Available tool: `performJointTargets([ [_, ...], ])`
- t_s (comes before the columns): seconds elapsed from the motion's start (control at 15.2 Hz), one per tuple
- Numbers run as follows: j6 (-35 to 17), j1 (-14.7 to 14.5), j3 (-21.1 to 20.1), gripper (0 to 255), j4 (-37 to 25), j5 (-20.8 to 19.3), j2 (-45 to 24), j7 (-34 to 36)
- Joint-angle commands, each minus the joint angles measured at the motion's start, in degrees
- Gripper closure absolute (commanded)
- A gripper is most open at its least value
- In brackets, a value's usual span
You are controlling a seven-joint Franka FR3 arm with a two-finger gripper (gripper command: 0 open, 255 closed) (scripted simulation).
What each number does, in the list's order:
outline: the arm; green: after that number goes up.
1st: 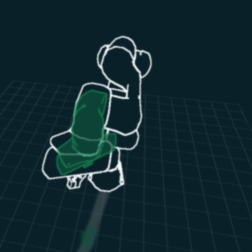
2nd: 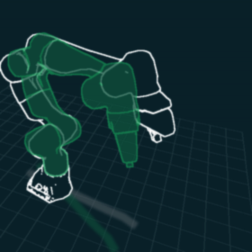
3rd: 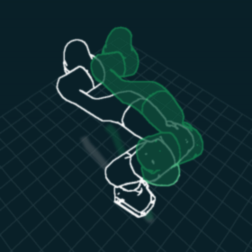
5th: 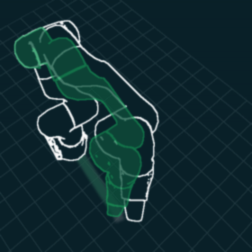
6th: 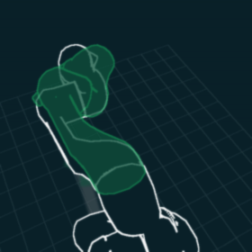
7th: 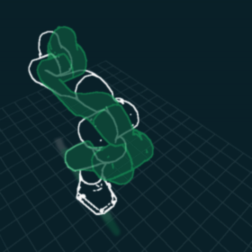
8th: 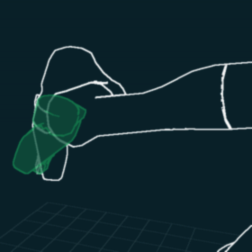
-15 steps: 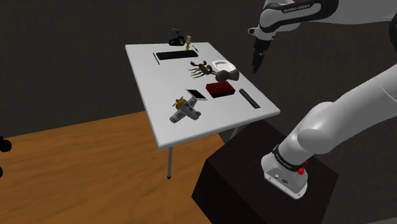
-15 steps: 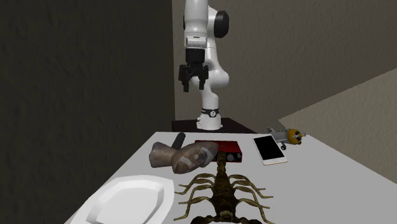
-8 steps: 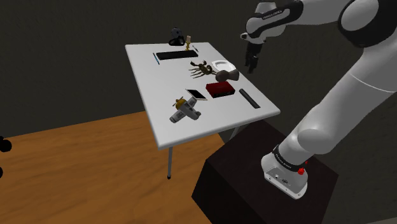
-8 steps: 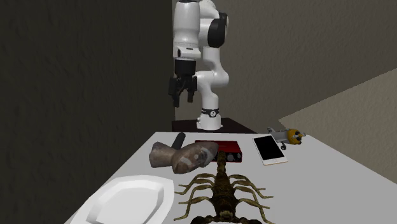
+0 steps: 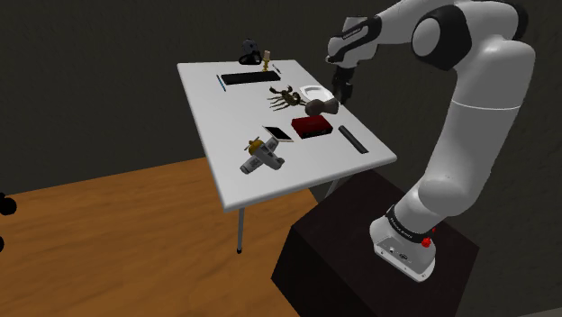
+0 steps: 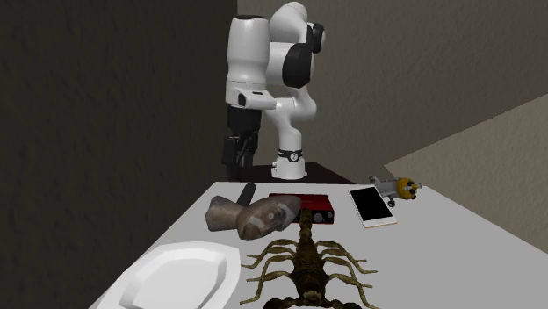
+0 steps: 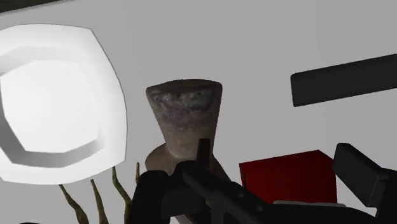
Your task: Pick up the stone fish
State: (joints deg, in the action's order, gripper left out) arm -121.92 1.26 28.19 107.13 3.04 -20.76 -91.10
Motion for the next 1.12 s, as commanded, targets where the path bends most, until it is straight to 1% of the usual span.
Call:
performJointTargets([
  [0.0,-0.28,1.58,-1.37,0,-4.59,1.55,-4.87,-4.09],
  [0.26,-0.09,4.4,-4.04,0,-13.44,3.11,-13.12,-10.01],
  [0.73,-3.92,4.98,-4.88,0,-12.51,4.14,-16.13,-10.18],
  [0.86,-4.22,5.03,-4.95,0,-12.46,4.23,-16.4,-10.2],
  [0.92,-4.2,5.0,-4.97,255,-12.51,4.23,-16.41,-10.16],
  [1.06,-4.23,5.0,-4.96,255,-12.43,4.22,-16.37,-10.16],
])
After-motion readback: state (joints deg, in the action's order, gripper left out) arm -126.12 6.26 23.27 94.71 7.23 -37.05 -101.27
